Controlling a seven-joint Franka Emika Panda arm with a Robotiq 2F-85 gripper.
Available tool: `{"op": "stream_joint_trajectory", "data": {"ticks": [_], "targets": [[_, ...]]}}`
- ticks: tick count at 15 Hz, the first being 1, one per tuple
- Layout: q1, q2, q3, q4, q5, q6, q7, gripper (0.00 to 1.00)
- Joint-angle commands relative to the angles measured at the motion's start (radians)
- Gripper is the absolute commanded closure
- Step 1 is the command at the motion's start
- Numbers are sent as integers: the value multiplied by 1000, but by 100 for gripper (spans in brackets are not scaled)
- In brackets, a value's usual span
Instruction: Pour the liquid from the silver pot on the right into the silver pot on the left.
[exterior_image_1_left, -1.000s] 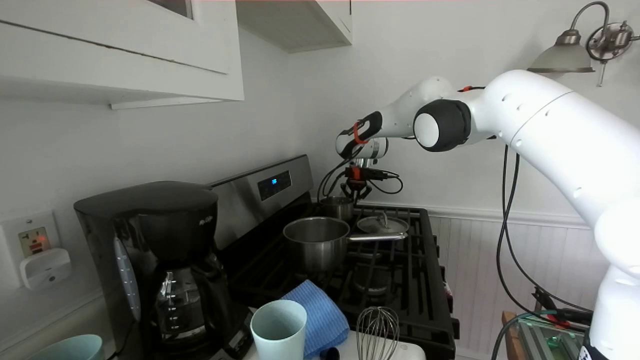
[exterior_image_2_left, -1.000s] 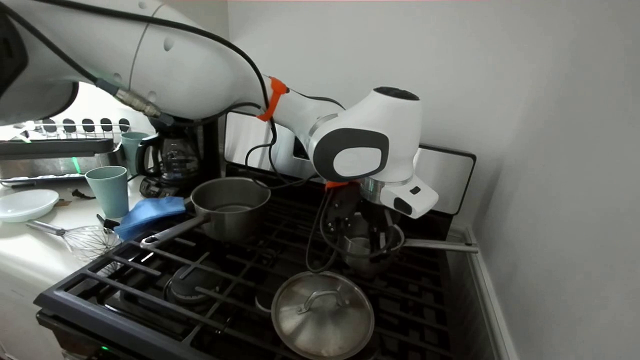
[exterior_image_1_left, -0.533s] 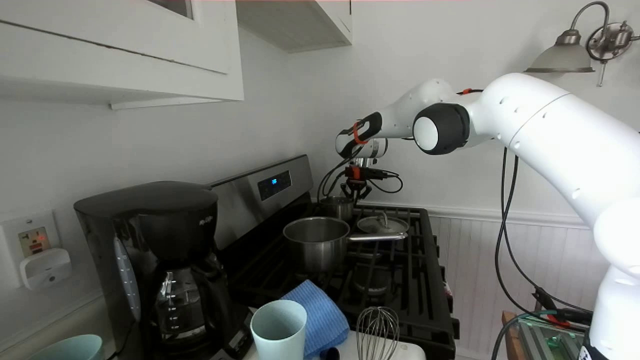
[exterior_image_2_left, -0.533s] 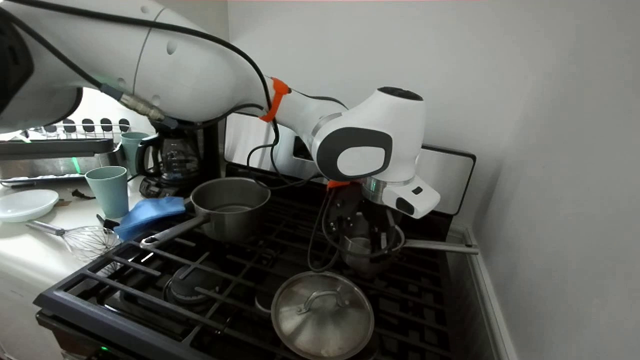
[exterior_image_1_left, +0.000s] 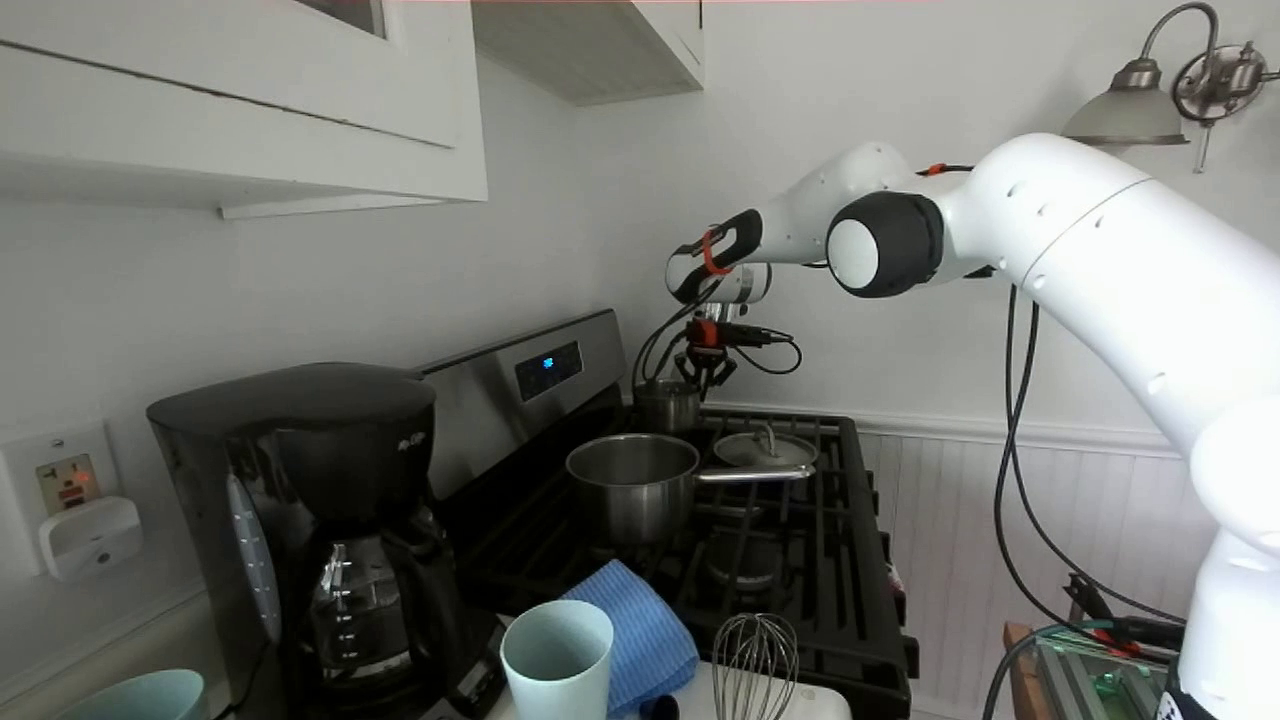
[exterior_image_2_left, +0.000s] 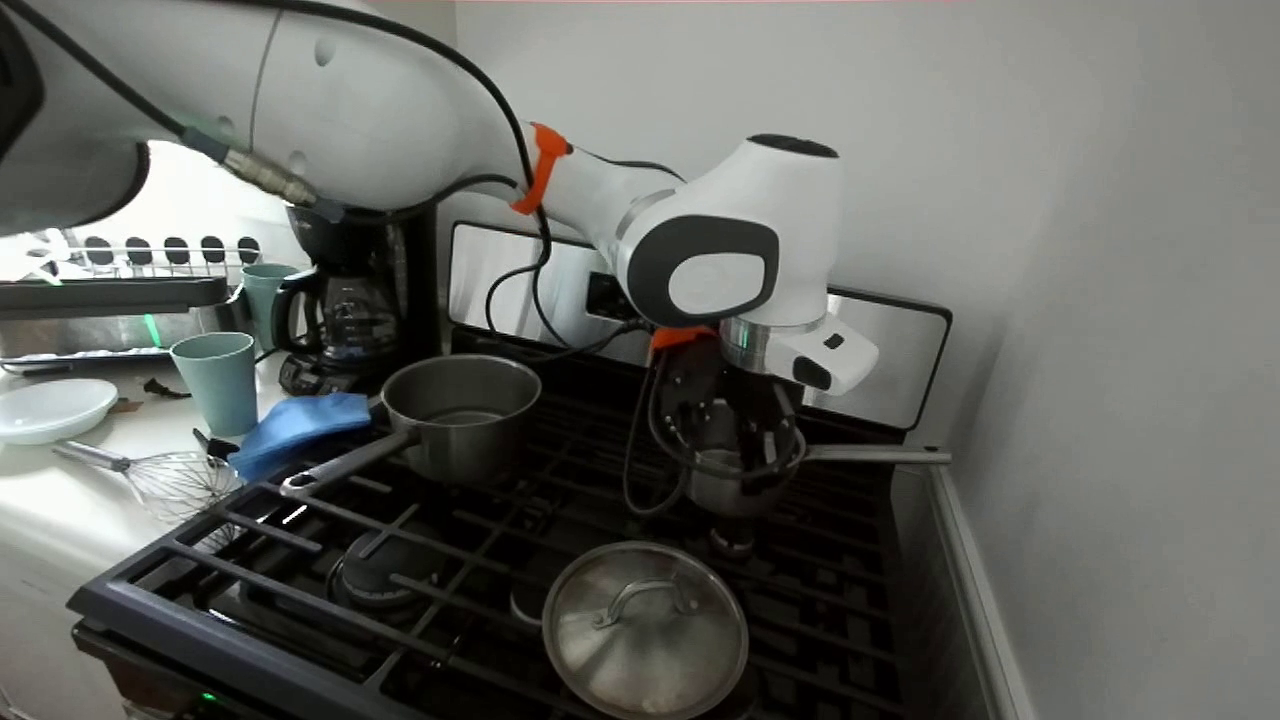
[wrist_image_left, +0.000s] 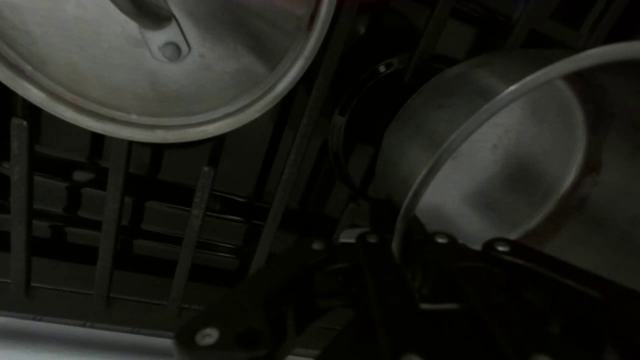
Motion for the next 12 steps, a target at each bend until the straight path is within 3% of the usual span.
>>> {"op": "stream_joint_trajectory", "data": {"ticks": [1,12], "targets": [[17,-130,3,-120,-1,27,-54,98],[103,-558,-44,-577,-159,70,-262,98]]}}
